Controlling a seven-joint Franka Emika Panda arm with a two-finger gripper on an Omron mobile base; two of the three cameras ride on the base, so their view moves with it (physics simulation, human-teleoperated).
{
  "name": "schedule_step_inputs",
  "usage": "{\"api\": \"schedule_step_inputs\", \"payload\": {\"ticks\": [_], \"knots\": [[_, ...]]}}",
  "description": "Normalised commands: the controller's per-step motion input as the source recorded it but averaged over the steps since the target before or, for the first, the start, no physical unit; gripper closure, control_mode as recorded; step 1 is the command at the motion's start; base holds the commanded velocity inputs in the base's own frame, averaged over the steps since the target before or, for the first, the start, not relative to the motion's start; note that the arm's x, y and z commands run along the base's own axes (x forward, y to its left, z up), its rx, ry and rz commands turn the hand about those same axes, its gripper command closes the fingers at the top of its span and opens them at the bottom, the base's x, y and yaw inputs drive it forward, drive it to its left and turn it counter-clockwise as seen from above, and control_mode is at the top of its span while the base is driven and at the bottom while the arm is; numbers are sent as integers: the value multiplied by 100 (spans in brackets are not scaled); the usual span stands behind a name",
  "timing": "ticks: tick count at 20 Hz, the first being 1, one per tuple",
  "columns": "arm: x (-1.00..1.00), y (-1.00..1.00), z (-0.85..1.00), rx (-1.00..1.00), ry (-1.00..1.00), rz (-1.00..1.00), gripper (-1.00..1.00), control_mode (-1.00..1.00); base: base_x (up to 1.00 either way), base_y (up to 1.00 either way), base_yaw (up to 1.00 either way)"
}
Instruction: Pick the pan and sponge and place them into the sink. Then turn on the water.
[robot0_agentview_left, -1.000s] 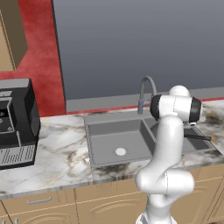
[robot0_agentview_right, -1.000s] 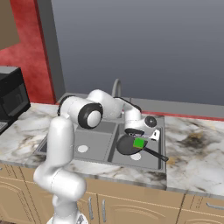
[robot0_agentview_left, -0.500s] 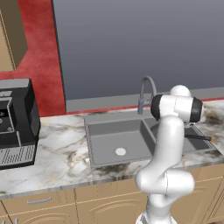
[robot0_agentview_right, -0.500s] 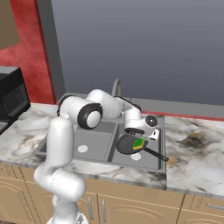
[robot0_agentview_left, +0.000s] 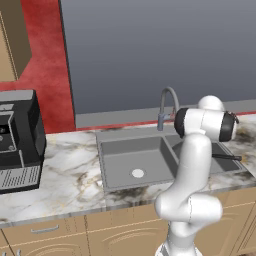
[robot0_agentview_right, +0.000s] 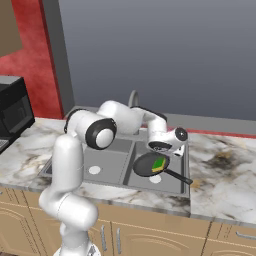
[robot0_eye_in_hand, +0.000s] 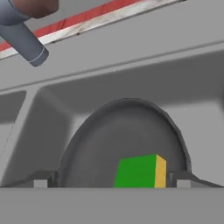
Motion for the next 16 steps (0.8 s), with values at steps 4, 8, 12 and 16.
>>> {"api": "schedule_step_inputs", "payload": {"ticks": [4, 8, 12, 16], "knots": [[0, -12, 30, 13, -1, 8, -100, -100, 0, 0, 0], [0, -3, 30, 11, -1, 8, -100, -100, 0, 0, 0], [-1, -1, 30, 12, -4, 7, -100, -100, 0, 0, 0], [-2, 0, 28, 12, -5, 8, -100, -100, 0, 0, 0]]}}
